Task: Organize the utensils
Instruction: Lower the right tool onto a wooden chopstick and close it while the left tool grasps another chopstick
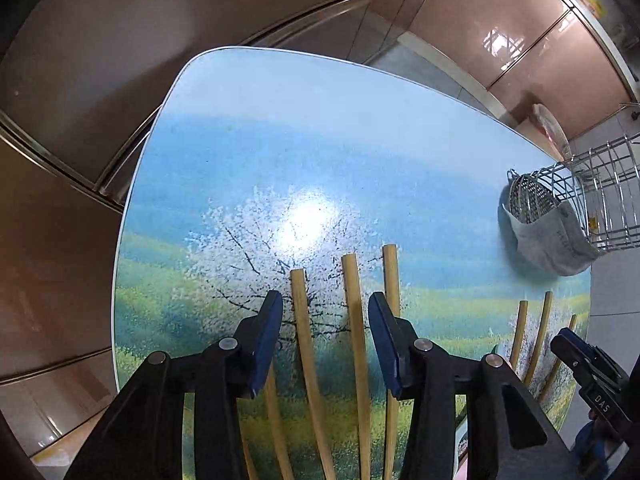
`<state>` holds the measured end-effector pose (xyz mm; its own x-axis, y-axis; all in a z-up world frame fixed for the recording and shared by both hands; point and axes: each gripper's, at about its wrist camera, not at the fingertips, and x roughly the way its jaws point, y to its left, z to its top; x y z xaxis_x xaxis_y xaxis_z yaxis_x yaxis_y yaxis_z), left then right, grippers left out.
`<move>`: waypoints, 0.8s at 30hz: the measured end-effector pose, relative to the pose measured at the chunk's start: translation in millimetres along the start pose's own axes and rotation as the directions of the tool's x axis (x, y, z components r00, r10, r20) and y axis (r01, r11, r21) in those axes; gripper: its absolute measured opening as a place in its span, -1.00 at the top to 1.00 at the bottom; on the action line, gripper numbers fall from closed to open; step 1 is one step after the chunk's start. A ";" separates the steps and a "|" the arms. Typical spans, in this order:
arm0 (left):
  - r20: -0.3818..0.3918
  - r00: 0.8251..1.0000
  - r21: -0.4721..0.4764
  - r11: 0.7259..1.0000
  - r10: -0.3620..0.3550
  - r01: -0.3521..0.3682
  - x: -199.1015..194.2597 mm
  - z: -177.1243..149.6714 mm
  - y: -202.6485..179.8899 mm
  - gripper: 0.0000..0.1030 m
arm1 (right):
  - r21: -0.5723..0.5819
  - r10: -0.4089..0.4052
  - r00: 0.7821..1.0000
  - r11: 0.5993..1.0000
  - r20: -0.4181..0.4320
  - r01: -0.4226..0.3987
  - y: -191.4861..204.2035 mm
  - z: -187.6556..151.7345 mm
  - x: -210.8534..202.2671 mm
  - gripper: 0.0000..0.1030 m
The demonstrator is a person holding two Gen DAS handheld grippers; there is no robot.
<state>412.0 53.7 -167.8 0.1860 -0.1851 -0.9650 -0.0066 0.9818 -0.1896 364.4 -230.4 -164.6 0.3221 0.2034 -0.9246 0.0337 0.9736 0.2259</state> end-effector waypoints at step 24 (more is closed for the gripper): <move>-0.032 0.999 -0.049 0.999 -0.005 0.003 6.1 -4.2 5.3 0.52 | -0.030 -0.089 0.995 0.996 -0.051 0.088 22.5 5.3 32.1 0.59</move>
<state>408.9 57.6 -175.5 0.1546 -0.1912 -0.9693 -0.0544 0.9780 -0.2016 380.5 -202.5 -187.6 0.2693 0.1209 -0.9555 0.0335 0.9903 0.1347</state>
